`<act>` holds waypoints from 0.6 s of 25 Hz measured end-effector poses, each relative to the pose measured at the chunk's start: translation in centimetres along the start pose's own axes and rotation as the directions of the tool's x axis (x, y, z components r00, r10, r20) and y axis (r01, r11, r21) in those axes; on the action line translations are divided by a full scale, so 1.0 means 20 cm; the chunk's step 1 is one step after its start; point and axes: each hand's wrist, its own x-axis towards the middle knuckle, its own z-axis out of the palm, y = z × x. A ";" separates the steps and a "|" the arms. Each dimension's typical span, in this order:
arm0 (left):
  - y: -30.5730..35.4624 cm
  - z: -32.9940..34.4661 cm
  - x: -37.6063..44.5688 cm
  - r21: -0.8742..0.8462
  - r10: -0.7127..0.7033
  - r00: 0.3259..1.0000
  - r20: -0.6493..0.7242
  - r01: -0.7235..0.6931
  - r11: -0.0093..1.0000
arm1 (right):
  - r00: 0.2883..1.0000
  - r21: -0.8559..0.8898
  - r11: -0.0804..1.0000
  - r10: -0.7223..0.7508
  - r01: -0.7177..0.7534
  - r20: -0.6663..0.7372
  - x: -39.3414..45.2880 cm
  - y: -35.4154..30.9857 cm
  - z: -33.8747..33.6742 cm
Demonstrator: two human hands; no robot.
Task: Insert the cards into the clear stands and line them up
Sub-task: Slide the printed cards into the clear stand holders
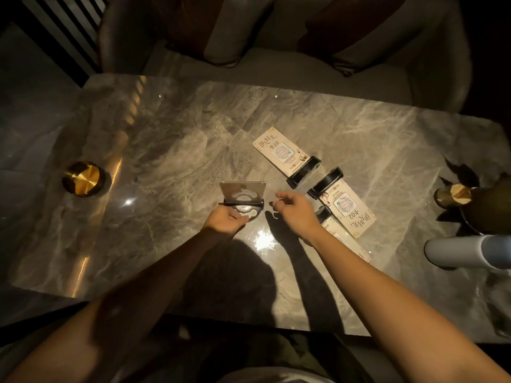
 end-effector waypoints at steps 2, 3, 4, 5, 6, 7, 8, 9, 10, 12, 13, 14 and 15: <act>0.12 0.08 -0.05 0.004 0.069 0.991 0.112 -0.070 0.998 | 0.997 0.070 0.998 0.011 -0.005 -0.081 -0.04 0.04 -0.10; 0.19 0.11 -0.07 0.014 0.116 0.983 0.141 -0.119 0.993 | 0.992 0.089 0.996 0.020 -0.009 -0.125 -0.06 0.06 -0.16; 0.27 0.16 -0.08 0.028 0.173 0.968 0.181 -0.181 0.983 | 0.985 0.099 0.995 0.032 -0.015 -0.172 -0.08 0.09 -0.22; 0.35 0.20 -0.09 0.033 0.228 0.949 0.219 -0.240 0.970 | 0.976 0.106 0.994 0.046 -0.024 -0.213 -0.10 0.12 -0.28; 0.44 0.27 -0.09 0.042 0.275 0.926 0.258 -0.295 0.955 | 0.964 0.127 0.991 0.068 -0.037 -0.256 -0.12 0.17 -0.35; 0.52 0.34 -0.09 0.054 0.304 0.909 0.284 -0.332 0.942 | 0.952 0.152 0.987 0.094 -0.051 -0.290 -0.15 0.22 -0.41; 0.58 0.40 -0.09 0.063 0.321 0.901 0.292 -0.353 0.934 | 0.941 0.177 0.982 0.123 -0.070 -0.314 -0.18 0.27 -0.45; 0.63 0.46 -0.09 0.080 0.338 0.895 0.291 -0.374 0.924 | 0.927 0.208 0.974 0.161 -0.093 -0.340 -0.22 0.33 -0.50; 0.66 0.52 -0.09 0.102 0.359 0.888 0.288 -0.401 0.911 | 0.911 0.247 0.961 0.206 -0.120 -0.358 -0.25 0.39 -0.53; 0.71 0.64 -0.07 0.126 0.379 0.877 0.294 -0.429 0.895 | 0.884 0.321 0.930 0.294 -0.177 -0.364 -0.32 0.52 -0.59; 0.71 0.68 -0.06 0.131 0.370 0.878 0.304 -0.423 0.897 | 0.876 0.345 0.917 0.326 -0.202 -0.355 -0.35 0.57 -0.61; 0.72 0.72 -0.05 0.150 0.351 0.883 0.312 -0.411 0.899 | 0.867 0.368 0.902 0.358 -0.226 -0.346 -0.38 0.63 -0.62; 0.72 0.75 -0.05 0.188 0.336 0.889 0.310 -0.403 0.896 | 0.856 0.389 0.890 0.383 -0.240 -0.348 -0.41 0.67 -0.62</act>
